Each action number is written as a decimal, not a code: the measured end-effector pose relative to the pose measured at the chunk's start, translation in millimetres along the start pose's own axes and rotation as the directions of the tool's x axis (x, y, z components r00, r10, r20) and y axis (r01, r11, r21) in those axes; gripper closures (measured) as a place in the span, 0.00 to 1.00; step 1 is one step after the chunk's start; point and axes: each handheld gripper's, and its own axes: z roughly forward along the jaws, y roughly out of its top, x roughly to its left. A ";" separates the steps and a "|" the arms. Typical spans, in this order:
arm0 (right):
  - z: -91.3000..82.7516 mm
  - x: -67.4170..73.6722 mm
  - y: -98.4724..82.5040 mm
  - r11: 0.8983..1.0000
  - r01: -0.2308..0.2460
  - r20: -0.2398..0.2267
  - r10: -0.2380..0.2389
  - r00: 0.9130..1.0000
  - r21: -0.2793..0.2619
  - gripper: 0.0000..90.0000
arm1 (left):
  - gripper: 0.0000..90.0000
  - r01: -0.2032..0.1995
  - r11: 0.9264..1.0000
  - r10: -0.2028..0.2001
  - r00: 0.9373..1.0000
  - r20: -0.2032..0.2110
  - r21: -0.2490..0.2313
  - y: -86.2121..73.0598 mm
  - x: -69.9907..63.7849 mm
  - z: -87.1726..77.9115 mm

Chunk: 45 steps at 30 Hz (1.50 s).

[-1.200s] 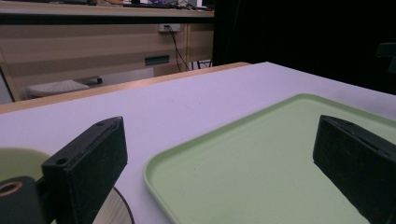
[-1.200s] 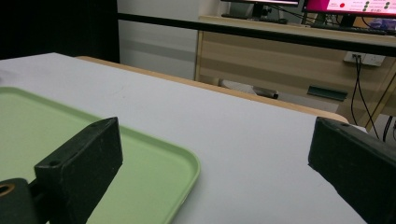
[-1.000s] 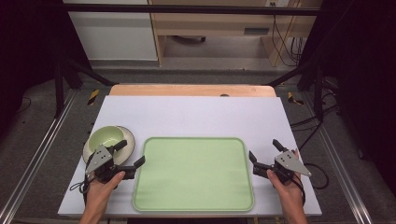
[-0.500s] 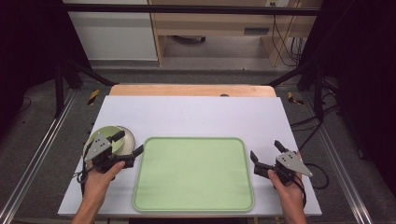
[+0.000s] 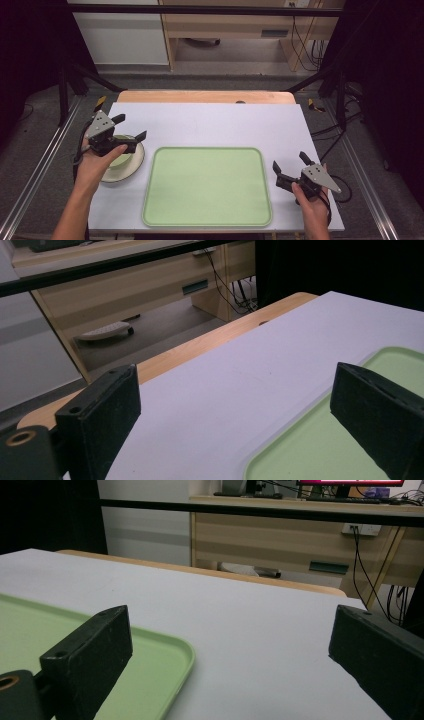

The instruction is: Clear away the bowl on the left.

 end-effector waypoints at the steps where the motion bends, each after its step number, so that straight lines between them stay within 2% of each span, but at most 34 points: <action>1: 2.1 -0.4 -0.9 1.000 -0.003 -0.001 0.003 1.000 0.006 0.04 | 0.07 -0.002 1.000 0.003 1.000 -0.015 0.007 -3.5 2.7 -0.3; 2: 3.3 -0.6 -1.0 1.000 0.000 -0.004 0.000 1.000 0.008 0.04 | 0.07 -0.007 1.000 0.008 0.999 -0.043 0.026 -9.8 8.8 -0.9; 3: 4.1 -0.6 -0.8 1.000 0.002 -0.005 -0.002 1.000 0.006 0.04 | 0.07 -0.007 1.000 0.008 0.999 -0.043 0.026 -9.8 8.8 -0.9; 4: 5.0 -0.2 -0.2 1.000 -0.002 -0.005 0.002 1.000 0.004 0.04 | 0.08 0.017 1.000 -0.015 0.998 -0.066 0.027 -16.8 16.0 -5.1; 5: 5.0 -0.2 -0.2 1.000 -0.002 -0.005 0.002 1.000 0.004 0.04 | 0.08 0.017 1.000 -0.015 0.998 -0.066 0.027 -16.8 16.0 -5.1; 6: 6.0 -0.1 -0.2 1.000 0.005 -0.008 -0.005 1.000 0.009 0.04 | 0.08 0.046 0.999 -0.044 0.995 -0.092 0.022 -25.5 22.9 -10.9; 9: 6.6 0.5 -0.2 1.000 0.009 -0.015 -0.009 1.000 0.009 0.04 | 0.07 0.062 0.998 -0.059 0.992 -0.109 0.025 -32.7 28.4 -15.9; 10: 7.1 1.6 0.2 1.000 0.012 -0.019 -0.012 1.000 0.010 0.04 | 0.07 0.084 0.996 -0.079 0.988 -0.131 0.032 -41.2 34.3 -22.6; 11: 7.2 2.1 0.2 1.000 0.012 -0.020 -0.011 1.000 0.013 0.04 | 0.07 0.084 0.996 -0.079 0.988 -0.131 0.032 -41.2 34.3 -22.6; 13: 7.2 2.4 0.3 1.000 0.015 -0.022 -0.015 1.000 0.011 0.04 | 0.07 0.117 0.993 -0.112 0.981 -0.161 0.026 -50.7 39.7 -31.8; 15: 5.4 3.6 2.6 1.000 0.012 -0.029 -0.011 1.000 0.005 0.04 | 0.07 0.126 0.991 -0.114 0.973 -0.198 0.049 -62.0 43.1 -45.9; 16: 5.4 3.6 2.6 1.000 0.012 -0.029 -0.011 1.000 0.005 0.04 | 0.07 0.126 0.991 -0.114 0.973 -0.198 0.049 -62.0 43.1 -45.9; 18: 3.0 4.2 3.0 1.000 0.016 -0.036 -0.016 0.999 -0.001 0.04 | 0.09 0.130 0.990 -0.113 0.957 -0.266 0.047 -66.7 45.9 -59.3; 19: 3.0 4.2 3.0 1.000 0.016 -0.036 -0.016 0.999 -0.001 0.04 | 0.09 0.130 0.990 -0.113 0.957 -0.266 0.047 -66.7 45.9 -59.3; 20: 2.2 3.2 3.8 1.000 0.013 -0.032 -0.014 0.999 -0.010 0.04 | 0.09 0.131 0.991 -0.119 0.950 -0.288 0.023 -65.0 45.9 -64.4; 22: 2.8 3.3 4.0 1.000 0.005 -0.033 -0.005 0.999 -0.013 0.04 | 0.09 0.130 0.991 -0.118 0.949 -0.294 0.021 -63.8 45.4 -65.5; 23: 3.3 3.8 3.8 1.000 0.007 -0.034 -0.007 0.999 -0.011 0.04 | 0.09 0.129 0.991 -0.117 0.945 -0.305 0.020 -62.1 44.3 -65.7; 27: 4.5 6.9 4.9 1.000 0.011 -0.040 -0.011 0.999 -0.009 0.04 | 0.09 0.136 0.990 -0.119 0.946 -0.302 0.037 -61.9 43.9 -63.4; 29: 4.7 8.9 6.4 1.000 0.014 -0.043 -0.015 0.999 -0.023 0.04 | 0.09 0.150 0.988 -0.128 0.933 -0.338 0.042 -59.9 43.0 -64.7; 31: 4.2 10.6 7.9 0.999 0.016 -0.043 -0.018 0.999 -0.029 0.04 | 0.11 0.170 0.985 -0.158 0.928 -0.337 0.008 -55.7 43.0 -67.6; 33: 4.6 11.8 7.9 0.999 0.017 -0.044 -0.018 0.999 -0.028 0.04 | 0.11 0.174 0.985 -0.164 0.929 -0.330 -0.001 -53.3 43.2 -68.8; 34: 5.7 12.7 7.1 1.000 0.020 -0.047 -0.021 0.999 -0.020 0.04 | 0.11 0.162 0.987 -0.154 0.931 -0.330 -0.004 -49.6 43.1 -70.6; 36: 6.3 12.8 7.0 1.000 0.021 -0.047 -0.022 0.999 -0.019 0.04 | 0.11 0.155 0.988 -0.146 0.931 -0.334 -0.001 -47.9 43.3 -71.9; 37: 6.3 13.0 6.9 1.000 0.022 -0.047 -0.022 0.999 -0.019 0.04 | 0.11 0.149 0.989 -0.138 0.929 -0.342 0.004 -46.5 43.4 -72.7; 38: 5.5 13.0 7.5 1.000 0.019 -0.052 -0.020 0.998 -0.023 0.04 | 0.12 0.130 0.991 -0.110 0.922 -0.372 0.030 -39.7 43.9 -76.9; 40: 4.9 12.9 7.6 1.000 0.018 -0.055 -0.019 0.998 -0.024 0.04 | 0.13 0.128 0.991 -0.109 0.923 -0.370 0.029 -34.6 44.3 -78.9; 41: 4.1 12.7 6.8 1.000 0.014 -0.050 -0.015 0.999 -0.021 0.04 | 0.14 0.140 0.990 -0.122 0.927 -0.355 0.025 -26.1 46.2 -81.0; 43: 2.9 12.4 7.5 1.000 0.012 -0.042 -0.013 0.999 -0.020 0.04 | 0.14 0.176 0.982 -0.145 0.928 -0.342 0.063 -18.6 50.3 -79.0; 45: 0.3 12.8 8.6 0.999 0.005 -0.045 -0.006 0.999 -0.032 0.04 | 0.15 0.184 0.979 -0.142 0.927 -0.346 0.092 -14.6 54.6 -76.6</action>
